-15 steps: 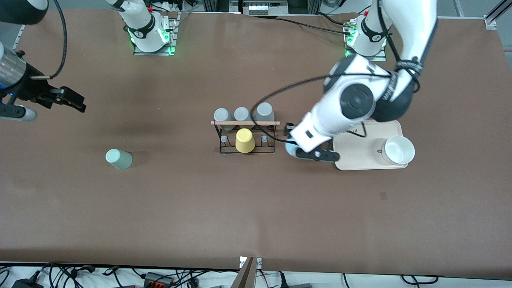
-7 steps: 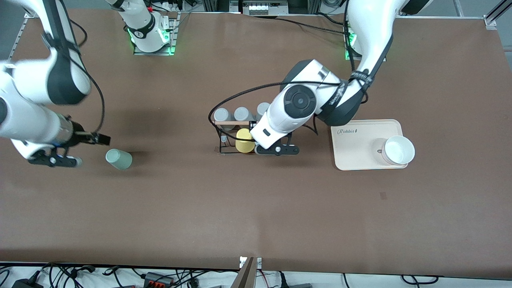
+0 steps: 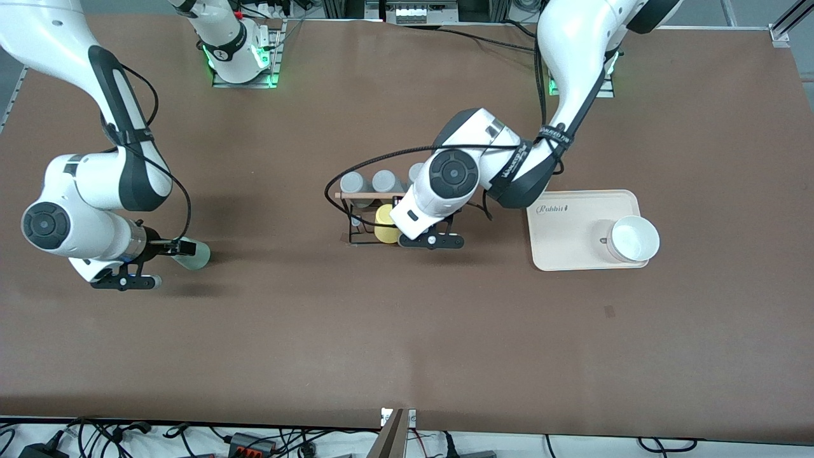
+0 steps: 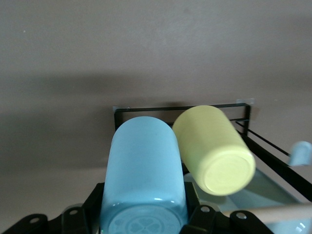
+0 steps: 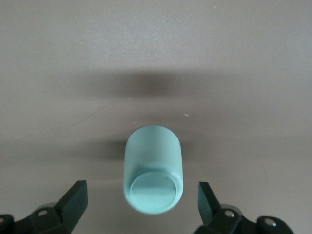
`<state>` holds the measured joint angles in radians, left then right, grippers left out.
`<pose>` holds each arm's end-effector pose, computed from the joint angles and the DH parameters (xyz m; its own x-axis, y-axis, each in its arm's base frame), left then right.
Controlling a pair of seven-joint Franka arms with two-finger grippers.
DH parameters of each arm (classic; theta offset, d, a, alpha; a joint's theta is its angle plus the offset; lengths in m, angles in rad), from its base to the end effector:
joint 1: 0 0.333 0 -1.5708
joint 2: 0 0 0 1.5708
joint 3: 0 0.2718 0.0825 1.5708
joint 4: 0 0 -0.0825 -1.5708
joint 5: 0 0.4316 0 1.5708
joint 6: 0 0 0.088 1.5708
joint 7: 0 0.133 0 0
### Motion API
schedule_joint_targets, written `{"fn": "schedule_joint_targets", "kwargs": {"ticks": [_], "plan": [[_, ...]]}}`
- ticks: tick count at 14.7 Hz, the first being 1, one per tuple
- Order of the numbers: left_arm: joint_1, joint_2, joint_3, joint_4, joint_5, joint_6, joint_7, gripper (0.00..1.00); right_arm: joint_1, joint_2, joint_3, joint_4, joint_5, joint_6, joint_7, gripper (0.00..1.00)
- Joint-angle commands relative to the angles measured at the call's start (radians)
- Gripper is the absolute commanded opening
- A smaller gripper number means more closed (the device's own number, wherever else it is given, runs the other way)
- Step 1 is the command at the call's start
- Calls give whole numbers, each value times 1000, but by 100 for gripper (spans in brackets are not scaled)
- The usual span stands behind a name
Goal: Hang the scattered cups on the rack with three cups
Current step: 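Hang the blue cup on the rack while the right gripper lifts the green cup, then carry the green cup to the rack with the right gripper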
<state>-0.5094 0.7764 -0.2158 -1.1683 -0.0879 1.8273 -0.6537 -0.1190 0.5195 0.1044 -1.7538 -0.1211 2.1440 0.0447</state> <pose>0.5808 -0.4816 0.2574 0.9740 -0.0056 -0.2264 0.0215 -0.9929 0.1171 0.6598 -0.0180 0.1706 0.9923 -0.0005 -0.1241 0.0053 -0.9989 0.0465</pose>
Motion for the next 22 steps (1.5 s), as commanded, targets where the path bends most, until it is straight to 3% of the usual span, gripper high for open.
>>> {"fn": "schedule_joint_targets", "kwargs": {"ticks": [1,3,4,5,7,9,13,17,19,22], "plan": [[-5,6,13,24,37,-9,-6,100,-24,-15,9,-87,-12,94,-36,100],[40,-60,27,32,42,-25,0,100,-24,-7,9,-95,-12,97,-36,100],[86,-106,30,30,49,-48,0,100,-24,-7,9,-95,-12,93,-37,95],[129,-146,30,30,69,-89,2,100,-22,-7,9,-95,-12,89,-37,77],[250,-198,15,32,97,-166,6,100,-18,-7,9,-95,-12,88,-39,52],[298,-236,30,22,102,-227,9,100,-16,-7,9,-90,-12,85,-40,36],[456,-299,29,15,103,-342,309,100,1,-51,38,-46,-3,15,-29,30],[528,-354,21,-23,111,-376,329,100,48,-62,109,120,8,-200,91,30],[528,-454,18,-184,112,-324,329,100,102,-61,124,198,14,-294,199,30],[526,-643,13,-520,108,-56,330,100,209,-61,124,269,86,-331,335,30]]}}
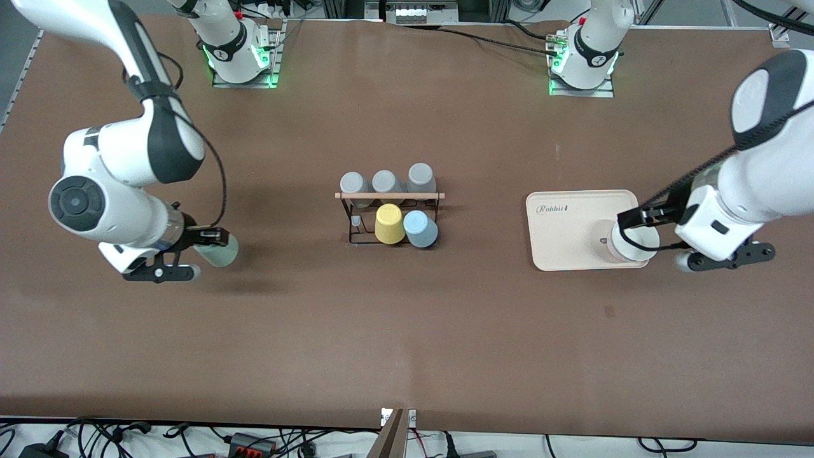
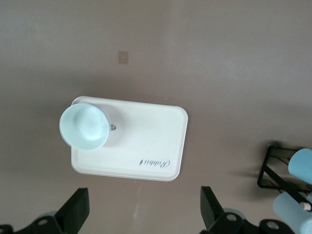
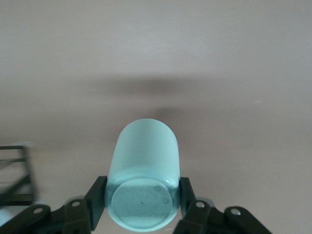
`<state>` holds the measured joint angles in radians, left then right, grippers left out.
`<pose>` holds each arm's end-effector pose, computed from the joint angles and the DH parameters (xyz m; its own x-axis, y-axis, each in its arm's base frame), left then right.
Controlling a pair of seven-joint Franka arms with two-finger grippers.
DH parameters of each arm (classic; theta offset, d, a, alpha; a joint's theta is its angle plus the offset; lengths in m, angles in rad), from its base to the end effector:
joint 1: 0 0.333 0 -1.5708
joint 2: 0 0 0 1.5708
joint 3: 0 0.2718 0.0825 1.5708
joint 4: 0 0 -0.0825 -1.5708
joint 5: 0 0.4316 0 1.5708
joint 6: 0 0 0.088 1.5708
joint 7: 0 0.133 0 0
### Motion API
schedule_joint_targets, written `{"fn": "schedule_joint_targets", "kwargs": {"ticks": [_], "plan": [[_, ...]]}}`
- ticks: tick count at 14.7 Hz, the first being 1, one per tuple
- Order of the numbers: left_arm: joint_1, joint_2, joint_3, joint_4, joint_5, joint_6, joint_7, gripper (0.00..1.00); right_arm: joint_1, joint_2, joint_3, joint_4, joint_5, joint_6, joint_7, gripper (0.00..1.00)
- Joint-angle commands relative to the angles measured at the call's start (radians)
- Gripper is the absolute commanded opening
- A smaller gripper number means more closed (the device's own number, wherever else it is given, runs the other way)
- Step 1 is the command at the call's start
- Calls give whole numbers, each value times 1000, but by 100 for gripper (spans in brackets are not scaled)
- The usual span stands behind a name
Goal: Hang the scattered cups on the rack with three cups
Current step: 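Carry the green cup to the rack with the right gripper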
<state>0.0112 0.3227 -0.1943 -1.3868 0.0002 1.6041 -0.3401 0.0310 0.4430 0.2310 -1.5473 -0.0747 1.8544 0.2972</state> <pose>0.6673 -0.1096 0.4487 0.9804 0.1605 -0.1140 0.1643 -0.9861 0.0244 0.6698 0.1590 0.3058 0.9916 -0.0256 -0.1266 -0.0248 -0.9997 0.0077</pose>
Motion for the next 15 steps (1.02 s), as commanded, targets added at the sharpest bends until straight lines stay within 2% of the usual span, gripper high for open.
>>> {"fn": "schedule_joint_targets", "kwargs": {"ticks": [1,3,6,8,13,15], "plan": [[3,-191,-8,-307,20,177,24,100,90,16,-2,73,58,-53,126,30],[3,-166,-8,-258,17,159,105,100,160,26,-2,105,62,-53,235,30],[-4,-130,-7,-172,23,76,112,100,254,45,-4,136,59,-47,371,30],[3,-123,-4,-158,23,73,134,100,297,69,-4,173,58,-43,448,30],[23,-218,-7,-254,-8,54,185,100,385,149,-6,257,50,-40,611,30],[21,-251,-10,-302,-9,111,170,100,397,167,-6,256,41,-40,620,30]]}}
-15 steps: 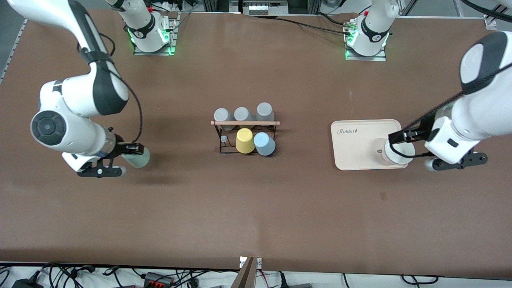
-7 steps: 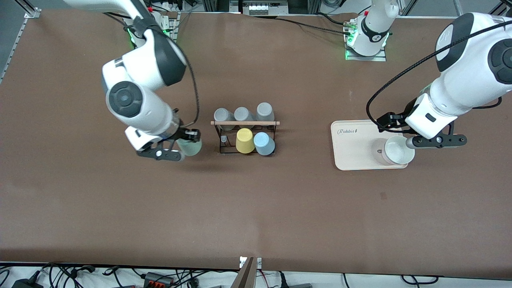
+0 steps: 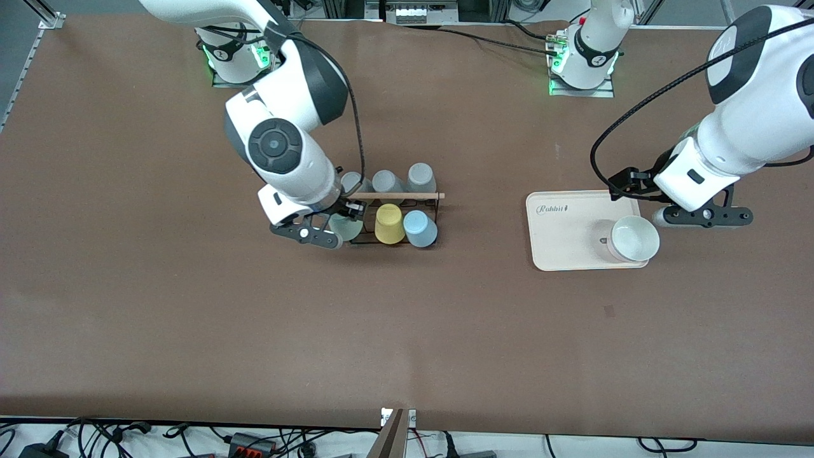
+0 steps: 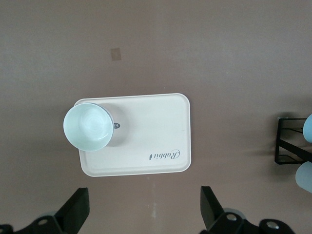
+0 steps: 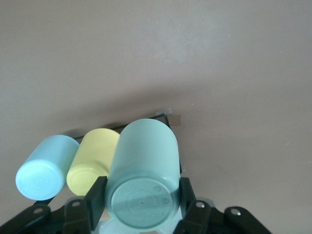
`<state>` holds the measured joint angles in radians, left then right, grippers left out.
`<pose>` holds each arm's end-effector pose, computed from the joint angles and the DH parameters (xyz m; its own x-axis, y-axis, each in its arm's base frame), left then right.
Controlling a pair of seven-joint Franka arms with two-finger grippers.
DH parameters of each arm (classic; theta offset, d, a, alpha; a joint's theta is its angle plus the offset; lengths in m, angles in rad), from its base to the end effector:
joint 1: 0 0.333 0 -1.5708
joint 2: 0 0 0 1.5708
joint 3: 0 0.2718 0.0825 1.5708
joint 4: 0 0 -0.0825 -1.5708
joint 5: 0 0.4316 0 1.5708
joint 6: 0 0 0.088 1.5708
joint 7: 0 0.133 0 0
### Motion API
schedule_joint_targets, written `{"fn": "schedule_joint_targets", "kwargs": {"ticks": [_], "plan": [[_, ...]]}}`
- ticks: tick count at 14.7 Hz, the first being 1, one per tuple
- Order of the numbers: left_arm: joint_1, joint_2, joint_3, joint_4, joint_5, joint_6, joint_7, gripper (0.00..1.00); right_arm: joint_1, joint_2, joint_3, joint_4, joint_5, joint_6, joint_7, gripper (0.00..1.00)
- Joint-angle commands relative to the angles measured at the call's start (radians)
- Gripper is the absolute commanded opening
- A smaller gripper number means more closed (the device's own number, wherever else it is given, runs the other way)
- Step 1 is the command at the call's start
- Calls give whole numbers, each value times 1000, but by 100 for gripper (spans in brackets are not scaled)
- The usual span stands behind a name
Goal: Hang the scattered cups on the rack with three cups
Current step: 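Lower the green cup onto the rack peg and open the right gripper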
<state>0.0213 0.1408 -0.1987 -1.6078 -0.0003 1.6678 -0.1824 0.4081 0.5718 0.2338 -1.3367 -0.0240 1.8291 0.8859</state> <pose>0.6267 -0.1077 0.4574 0.9966 0.0053 -0.0817 0.0064 -0.9999 0.0134 0.5994 0.4139 0.3211 0.9572 -0.2630 -0.1211 -0.2666 -0.9637 -0.0142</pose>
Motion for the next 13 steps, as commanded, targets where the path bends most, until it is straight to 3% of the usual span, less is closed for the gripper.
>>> {"fn": "schedule_joint_targets", "kwargs": {"ticks": [1,9,11,12,13], "plan": [[12,-90,-7,-118,-9,68,14,100,21,48,-8,41,-25,-14,30,31],[-6,-46,-13,-18,3,70,26,100,41,129,-8,14,-68,91,31,31],[-3,-49,-19,-20,0,55,26,100,43,134,-8,14,-68,95,31,36],[2,-49,-19,-21,-4,46,24,100,41,134,-8,14,-67,95,31,47],[2,-49,-18,-20,2,52,24,100,38,132,-8,16,-65,93,28,87]]}}
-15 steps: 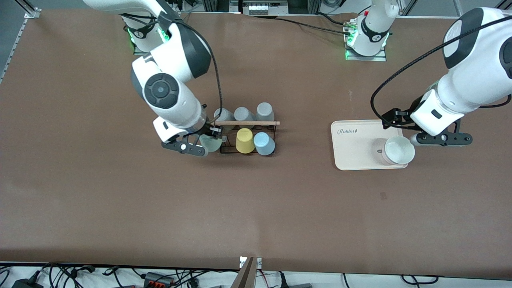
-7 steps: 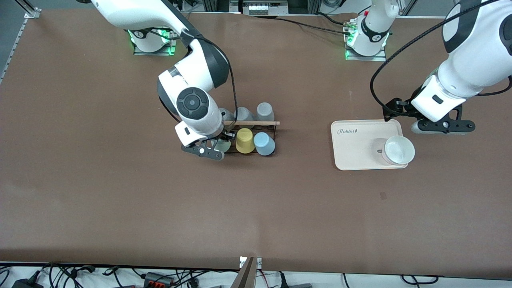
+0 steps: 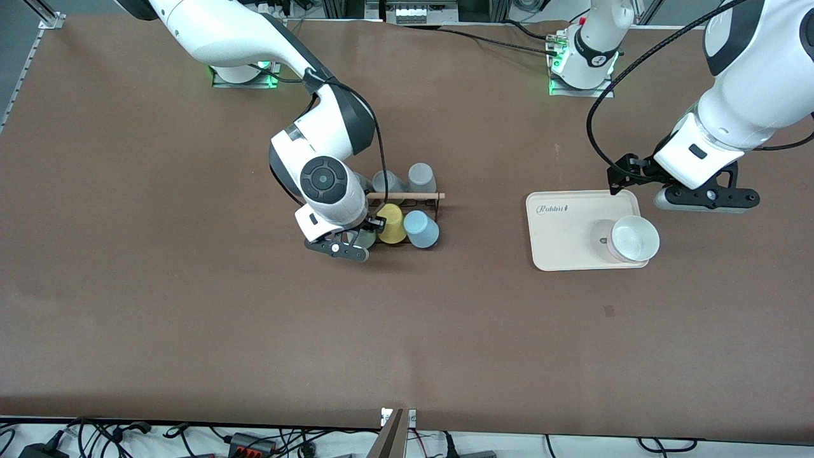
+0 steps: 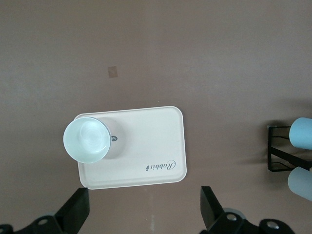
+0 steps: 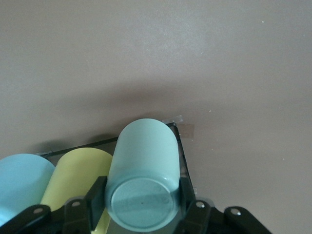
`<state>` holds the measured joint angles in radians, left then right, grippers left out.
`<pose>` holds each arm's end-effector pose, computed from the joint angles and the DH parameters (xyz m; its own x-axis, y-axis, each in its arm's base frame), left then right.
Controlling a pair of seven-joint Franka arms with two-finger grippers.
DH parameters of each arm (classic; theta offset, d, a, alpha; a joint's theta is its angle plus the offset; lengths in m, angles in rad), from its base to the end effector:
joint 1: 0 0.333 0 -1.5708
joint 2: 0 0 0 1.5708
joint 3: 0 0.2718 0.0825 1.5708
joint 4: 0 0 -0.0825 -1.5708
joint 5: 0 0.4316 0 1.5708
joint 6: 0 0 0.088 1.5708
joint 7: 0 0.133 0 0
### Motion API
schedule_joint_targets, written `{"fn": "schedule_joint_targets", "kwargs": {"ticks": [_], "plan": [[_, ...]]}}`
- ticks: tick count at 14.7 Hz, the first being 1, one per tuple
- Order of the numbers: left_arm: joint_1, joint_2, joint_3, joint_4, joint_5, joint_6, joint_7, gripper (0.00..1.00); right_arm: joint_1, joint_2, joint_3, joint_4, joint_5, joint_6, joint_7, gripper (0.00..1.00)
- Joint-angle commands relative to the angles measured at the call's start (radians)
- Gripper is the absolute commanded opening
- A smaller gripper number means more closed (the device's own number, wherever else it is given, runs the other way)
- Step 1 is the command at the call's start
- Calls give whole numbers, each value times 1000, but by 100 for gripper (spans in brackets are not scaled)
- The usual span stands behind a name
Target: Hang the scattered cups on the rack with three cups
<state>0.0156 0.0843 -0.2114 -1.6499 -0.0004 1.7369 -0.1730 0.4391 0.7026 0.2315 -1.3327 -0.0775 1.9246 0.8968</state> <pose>0.6209 -0.1201 0.4765 0.9998 -0.0220 0.0014 -0.0220 -0.9996 0.0186 0.5958 0.4316 0.2356 0.9635 -0.2394 -0.1198 -0.2383 -0.9709 0.0235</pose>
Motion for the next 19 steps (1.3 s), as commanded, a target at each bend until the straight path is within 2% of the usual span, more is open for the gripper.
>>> {"fn": "schedule_joint_targets", "kwargs": {"ticks": [1,5,8,10,12,16,19], "plan": [[7,8,-5,25,3,-14,15,100,4,-5,-6,15,-13,-10,11,100],[14,6,-2,27,2,-4,17,100,-29,-92,-14,24,-42,-73,-132,100],[15,5,4,33,3,4,17,100,-129,-135,-17,93,-41,-197,-292,100],[17,5,7,35,2,7,17,100,-210,-181,-17,128,-44,-254,-317,100],[17,8,7,36,2,15,17,100,-308,-239,-15,112,-42,-271,-335,100],[17,8,7,36,-4,27,18,100,-468,-330,-15,77,-41,-360,-597,100],[15,11,6,38,3,29,26,100,-551,-435,-14,-29,-28,-355,-711,100]]}}
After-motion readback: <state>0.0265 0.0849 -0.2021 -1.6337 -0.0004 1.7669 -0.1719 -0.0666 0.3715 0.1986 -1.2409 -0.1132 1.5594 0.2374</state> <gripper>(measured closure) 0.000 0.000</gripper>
